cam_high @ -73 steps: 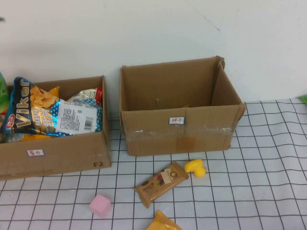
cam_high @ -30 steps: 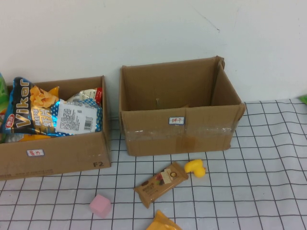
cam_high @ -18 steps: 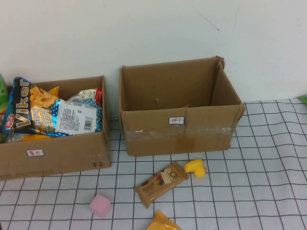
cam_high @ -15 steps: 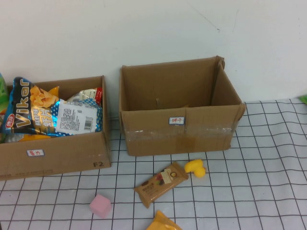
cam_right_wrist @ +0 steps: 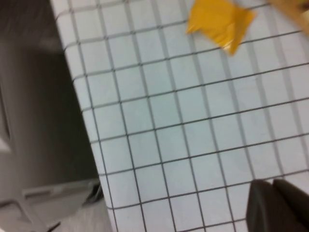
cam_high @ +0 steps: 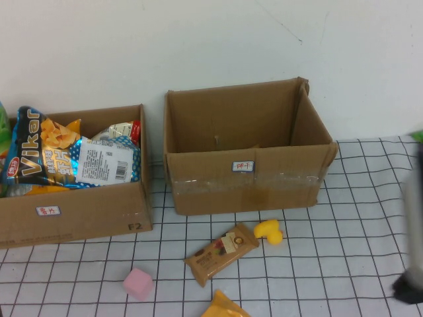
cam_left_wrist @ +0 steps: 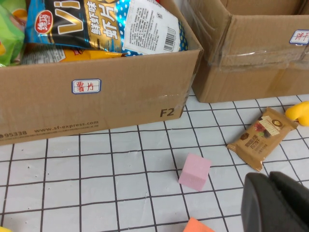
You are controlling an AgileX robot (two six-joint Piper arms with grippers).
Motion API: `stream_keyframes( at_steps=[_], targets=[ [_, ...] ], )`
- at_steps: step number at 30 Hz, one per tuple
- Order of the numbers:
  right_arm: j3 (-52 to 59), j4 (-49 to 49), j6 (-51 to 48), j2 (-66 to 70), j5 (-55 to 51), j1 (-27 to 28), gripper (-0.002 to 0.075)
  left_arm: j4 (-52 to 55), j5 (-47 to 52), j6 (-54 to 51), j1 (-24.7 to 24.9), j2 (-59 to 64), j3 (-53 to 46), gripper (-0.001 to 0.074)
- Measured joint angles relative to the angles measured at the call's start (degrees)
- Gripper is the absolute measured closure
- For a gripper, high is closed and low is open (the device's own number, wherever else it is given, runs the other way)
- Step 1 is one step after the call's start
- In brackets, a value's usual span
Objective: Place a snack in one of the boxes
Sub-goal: Pick up the biscuit
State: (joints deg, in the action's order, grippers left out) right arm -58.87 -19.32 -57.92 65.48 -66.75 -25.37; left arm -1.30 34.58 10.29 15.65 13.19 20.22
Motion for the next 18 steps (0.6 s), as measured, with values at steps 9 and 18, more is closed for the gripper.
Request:
stream_keyframes(
  at_steps=[9,18],
  targets=[
    [-5.5,14.1,9.7,20.4,7.2,-20.6,0.0727,0.0,0.0,0.0,0.0,0.0,0.0,0.0736],
    [-16.4,5.2,14.2,39.4,15.0,-24.2,0.0575,0.0,0.0,0.0,0.0,0.0,0.0,0.0736]
  ],
)
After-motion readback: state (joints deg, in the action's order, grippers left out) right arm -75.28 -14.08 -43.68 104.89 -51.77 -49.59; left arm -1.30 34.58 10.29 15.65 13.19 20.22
